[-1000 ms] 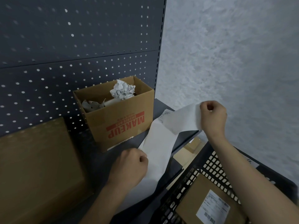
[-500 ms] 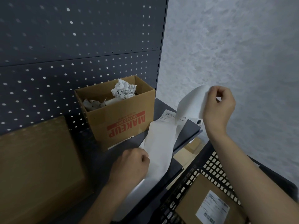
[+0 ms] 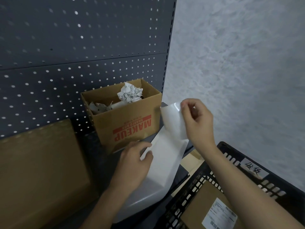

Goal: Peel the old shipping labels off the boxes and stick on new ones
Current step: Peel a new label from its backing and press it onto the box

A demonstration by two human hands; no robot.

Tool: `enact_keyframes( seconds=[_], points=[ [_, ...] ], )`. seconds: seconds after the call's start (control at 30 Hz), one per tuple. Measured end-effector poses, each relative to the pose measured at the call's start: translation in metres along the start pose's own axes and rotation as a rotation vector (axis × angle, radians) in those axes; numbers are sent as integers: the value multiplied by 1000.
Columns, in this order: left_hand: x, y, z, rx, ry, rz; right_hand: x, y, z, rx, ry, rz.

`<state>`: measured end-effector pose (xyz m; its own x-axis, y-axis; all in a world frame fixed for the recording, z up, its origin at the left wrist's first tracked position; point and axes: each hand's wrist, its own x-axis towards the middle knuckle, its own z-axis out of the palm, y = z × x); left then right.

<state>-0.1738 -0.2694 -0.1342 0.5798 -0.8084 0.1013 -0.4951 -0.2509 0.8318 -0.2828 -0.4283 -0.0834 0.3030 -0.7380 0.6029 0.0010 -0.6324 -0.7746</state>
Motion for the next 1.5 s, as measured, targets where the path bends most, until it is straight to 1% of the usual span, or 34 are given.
enact_keyframes(
  seconds=[0.1, 0.13, 0.23, 0.4, 0.5, 0.63, 0.8, 0.97, 1.1, 1.2, 1.3, 1.37, 1.5],
  points=[
    [3, 9, -9, -422, 38, -142, -12, -4, 10, -25, -114, -113],
    [4, 12, -13, -515, 48, -173, -15, -6, 13, -32, -149, -150],
    [7, 18, -19, -620, 57, -208, -25, -12, 18, -18, -268, -231],
    [8, 22, -27, -767, 49, -325, -36, -15, 22, 29, -441, -313],
    [4, 21, -33, -781, 60, -344, -42, -15, 21, 49, -524, -323],
    [-7, 20, -37, -674, 78, -274, -50, -17, 18, 83, -655, -315],
    [-25, 19, -45, -646, 92, -225, -56, -25, 13, 145, -796, -335],
    [-41, 18, -57, -582, 155, -173, -55, -26, 22, 223, -825, -368],
    [-53, 15, -73, -544, 235, -130, -55, -27, 36, 264, -844, -405],
    [-57, 12, -89, -551, 309, -124, -58, -30, 52, 280, -779, -399],
    [-64, 5, -108, -572, 355, -158, -62, -38, 74, 262, -665, -342],
    [-70, 0, -121, -586, 378, -172, -64, -45, 90, 245, -619, -282],
    [-82, -12, -150, -620, 420, -185, -67, -61, 121, 225, -597, -96]
  ],
)
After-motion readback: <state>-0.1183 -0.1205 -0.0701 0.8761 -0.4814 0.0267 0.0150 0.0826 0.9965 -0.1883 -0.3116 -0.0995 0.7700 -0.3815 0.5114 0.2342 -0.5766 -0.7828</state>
